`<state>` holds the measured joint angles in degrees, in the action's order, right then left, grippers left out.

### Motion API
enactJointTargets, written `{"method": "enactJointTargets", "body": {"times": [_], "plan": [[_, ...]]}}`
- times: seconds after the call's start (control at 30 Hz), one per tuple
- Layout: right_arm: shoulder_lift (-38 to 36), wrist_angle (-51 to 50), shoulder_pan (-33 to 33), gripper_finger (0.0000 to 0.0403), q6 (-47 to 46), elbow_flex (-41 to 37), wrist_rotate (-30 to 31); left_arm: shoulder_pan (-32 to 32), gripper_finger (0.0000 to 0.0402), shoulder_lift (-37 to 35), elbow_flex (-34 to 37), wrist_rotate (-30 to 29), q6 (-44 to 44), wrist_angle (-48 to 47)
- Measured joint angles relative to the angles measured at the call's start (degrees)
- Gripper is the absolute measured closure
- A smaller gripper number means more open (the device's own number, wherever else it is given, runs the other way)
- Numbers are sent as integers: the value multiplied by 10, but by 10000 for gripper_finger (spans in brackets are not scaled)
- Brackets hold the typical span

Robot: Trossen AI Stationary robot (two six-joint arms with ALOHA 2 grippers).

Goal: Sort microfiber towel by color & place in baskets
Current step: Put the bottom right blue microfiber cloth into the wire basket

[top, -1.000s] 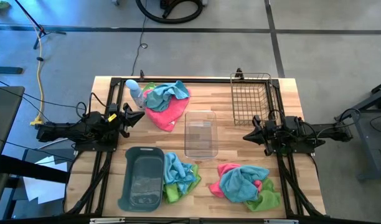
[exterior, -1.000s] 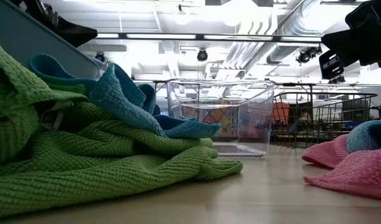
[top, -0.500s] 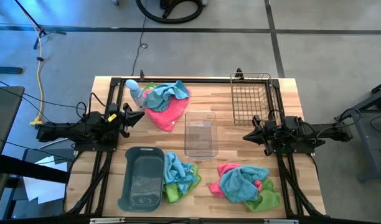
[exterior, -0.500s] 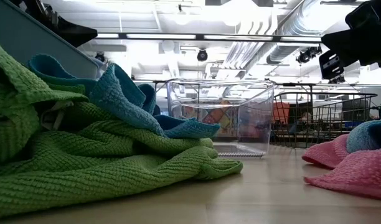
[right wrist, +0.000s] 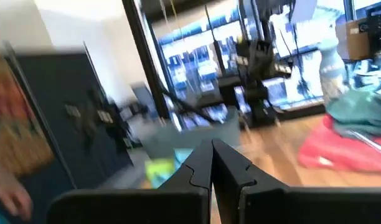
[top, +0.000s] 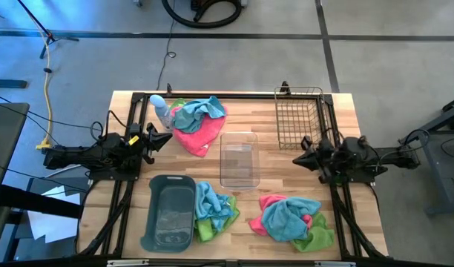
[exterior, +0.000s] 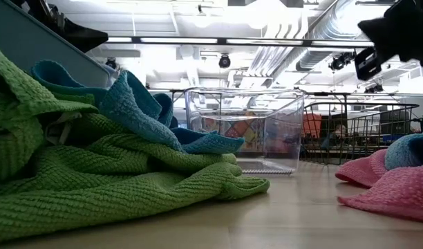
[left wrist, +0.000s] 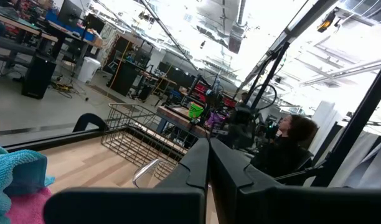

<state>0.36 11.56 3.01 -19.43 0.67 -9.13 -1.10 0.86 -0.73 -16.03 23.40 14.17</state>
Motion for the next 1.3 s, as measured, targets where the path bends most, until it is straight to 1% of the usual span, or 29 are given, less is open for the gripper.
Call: {"method": "enactJointTargets", "body": {"times": [0.07, 0.2, 0.23, 0.37, 0.47, 0.57, 0.67, 0.77, 0.87, 0.97, 1.13, 1.3], "plan": [[0, 43, 0, 402, -25, 0, 23, 0, 401, 0, 0, 0, 0, 0], [0, 121, 0, 402, -35, 0, 121, 0, 401, 0, 0, 0, 0, 0], [0, 133, 0, 402, -34, 0, 134, 0, 401, 0, 0, 0, 0, 0], [0, 159, 0, 402, -28, 0, 149, 0, 401, 0, 0, 0, 0, 0], [0, 178, 0, 402, -53, 0, 165, 0, 401, 0, 0, 0, 0, 0], [9, 224, 0, 402, -60, 3, 173, 0, 401, 0, 0, 0, 0, 0], [35, 231, 0, 402, -25, 46, 175, 0, 401, 0, 0, 0, 0, 0], [82, 191, 0, 402, 30, 115, 175, 0, 401, 0, 0, 0, 0, 0], [147, 135, 0, 402, 72, 192, 173, 0, 401, 0, 0, 0, 0, 0], [222, 91, 0, 402, 104, 267, 160, 0, 401, 0, 0, 0, 0, 0], [345, 29, 0, 397, 137, 375, 149, 0, 401, 0, 0, 0, 0, 0], [455, -12, -1, 376, 146, 466, 155, 0, 401, 0, 0, 0, 0, 0]]}}
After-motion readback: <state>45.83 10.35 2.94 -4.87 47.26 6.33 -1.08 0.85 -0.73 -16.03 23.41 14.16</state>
